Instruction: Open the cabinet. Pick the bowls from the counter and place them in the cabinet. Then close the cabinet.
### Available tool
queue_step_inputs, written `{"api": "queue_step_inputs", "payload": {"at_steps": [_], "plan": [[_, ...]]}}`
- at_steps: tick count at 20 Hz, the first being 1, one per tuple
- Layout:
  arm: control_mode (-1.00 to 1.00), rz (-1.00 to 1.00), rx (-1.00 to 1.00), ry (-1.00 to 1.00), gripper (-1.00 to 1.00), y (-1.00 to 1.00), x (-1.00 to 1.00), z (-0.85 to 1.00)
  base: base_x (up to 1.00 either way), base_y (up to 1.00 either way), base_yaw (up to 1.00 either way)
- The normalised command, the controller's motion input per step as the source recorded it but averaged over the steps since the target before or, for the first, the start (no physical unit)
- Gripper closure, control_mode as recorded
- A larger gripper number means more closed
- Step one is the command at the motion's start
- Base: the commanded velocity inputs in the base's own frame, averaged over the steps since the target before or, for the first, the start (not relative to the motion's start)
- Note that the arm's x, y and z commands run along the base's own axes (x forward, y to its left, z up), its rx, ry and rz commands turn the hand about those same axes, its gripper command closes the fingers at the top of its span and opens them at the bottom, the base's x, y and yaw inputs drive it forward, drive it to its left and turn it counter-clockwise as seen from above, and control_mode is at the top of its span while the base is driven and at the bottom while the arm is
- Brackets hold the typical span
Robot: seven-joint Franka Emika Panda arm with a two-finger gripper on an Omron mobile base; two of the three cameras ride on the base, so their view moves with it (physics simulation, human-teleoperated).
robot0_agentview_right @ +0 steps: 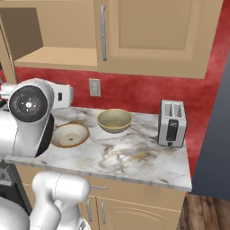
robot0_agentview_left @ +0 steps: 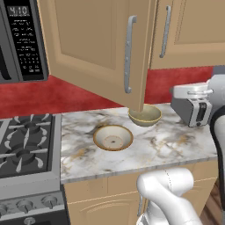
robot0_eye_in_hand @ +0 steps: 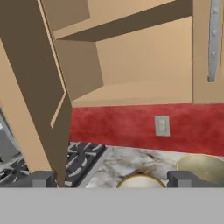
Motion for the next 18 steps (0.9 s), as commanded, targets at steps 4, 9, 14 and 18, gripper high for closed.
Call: {"api": "queue_step_inputs", "payload": {"at_steps": [4,9,14,18], "plan": [[-1.0,0.08,0.06,0.02,-1.0,0.09,0.19,0.0,0.0,0.0,0.0],[-1.0,0.06,0.07,0.03,-1.0,0.47,0.15,0.0,0.0,0.0,0.0],[-1.0,0.07,0.09,0.03,-1.0,0.61,0.23,0.0,0.0,0.0,0.0],[-1.0,0.06,0.08,0.0,-1.0,0.63,0.07,0.0,0.0,0.0,0.0]]}}
